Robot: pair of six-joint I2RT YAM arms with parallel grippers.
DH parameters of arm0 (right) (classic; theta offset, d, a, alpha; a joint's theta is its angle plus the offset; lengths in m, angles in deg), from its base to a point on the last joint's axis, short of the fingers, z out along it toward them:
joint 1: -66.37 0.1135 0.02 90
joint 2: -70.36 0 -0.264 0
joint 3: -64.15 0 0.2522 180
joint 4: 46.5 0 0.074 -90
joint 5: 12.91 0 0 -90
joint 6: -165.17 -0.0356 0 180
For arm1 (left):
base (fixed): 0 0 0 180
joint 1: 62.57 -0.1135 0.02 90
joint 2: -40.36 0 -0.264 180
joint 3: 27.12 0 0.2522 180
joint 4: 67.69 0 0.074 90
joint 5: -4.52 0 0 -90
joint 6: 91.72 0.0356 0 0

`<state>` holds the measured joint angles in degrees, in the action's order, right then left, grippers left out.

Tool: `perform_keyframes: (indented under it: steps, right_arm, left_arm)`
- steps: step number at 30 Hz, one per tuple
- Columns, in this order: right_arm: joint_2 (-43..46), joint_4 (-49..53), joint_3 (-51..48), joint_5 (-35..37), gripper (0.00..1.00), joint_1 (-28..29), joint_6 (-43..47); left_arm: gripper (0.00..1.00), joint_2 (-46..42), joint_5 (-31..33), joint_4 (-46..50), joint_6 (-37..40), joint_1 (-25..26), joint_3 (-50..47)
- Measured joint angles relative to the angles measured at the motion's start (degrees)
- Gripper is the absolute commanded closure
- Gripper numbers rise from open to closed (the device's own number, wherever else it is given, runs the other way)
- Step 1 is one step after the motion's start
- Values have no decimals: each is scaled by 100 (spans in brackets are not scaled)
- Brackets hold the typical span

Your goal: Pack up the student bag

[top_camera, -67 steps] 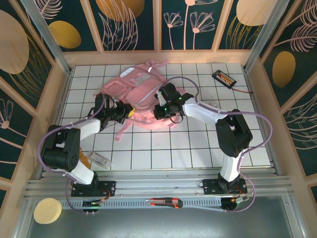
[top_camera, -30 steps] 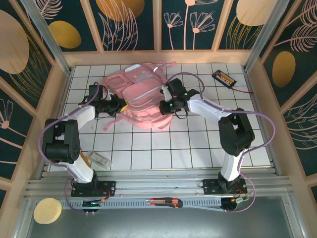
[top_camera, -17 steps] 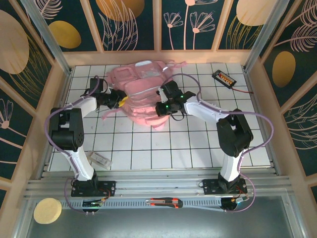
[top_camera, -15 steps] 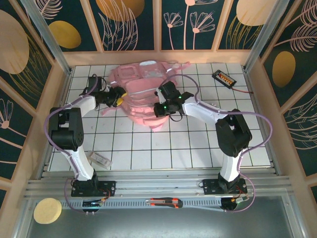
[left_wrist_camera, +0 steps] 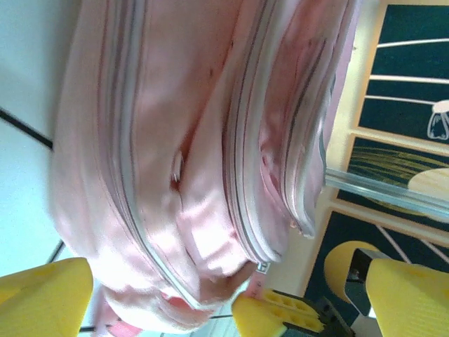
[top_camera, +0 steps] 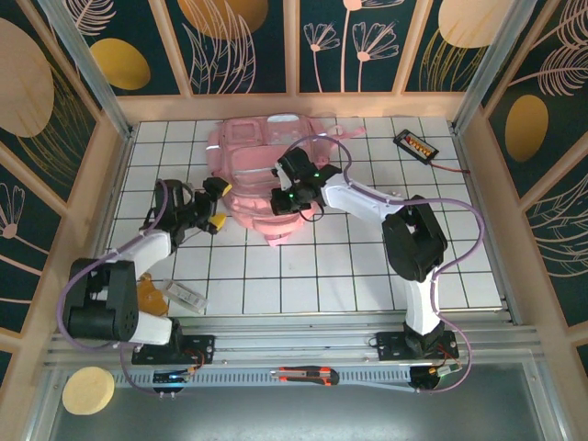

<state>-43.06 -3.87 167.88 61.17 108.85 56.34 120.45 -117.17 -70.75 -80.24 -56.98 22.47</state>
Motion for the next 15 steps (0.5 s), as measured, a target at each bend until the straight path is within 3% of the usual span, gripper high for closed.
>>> perform_keyframes:
  steps: [7, 15]
  right_arm:
    - [-4, 13, 24, -4, 100, 127, -2]
    - [-42, 15, 120, 85, 100, 254, -24]
  left_arm:
    - [2, 37, 391, -855, -1207, 586, -39]
    - [30, 417, 621, -1067, -1628, 822, -37]
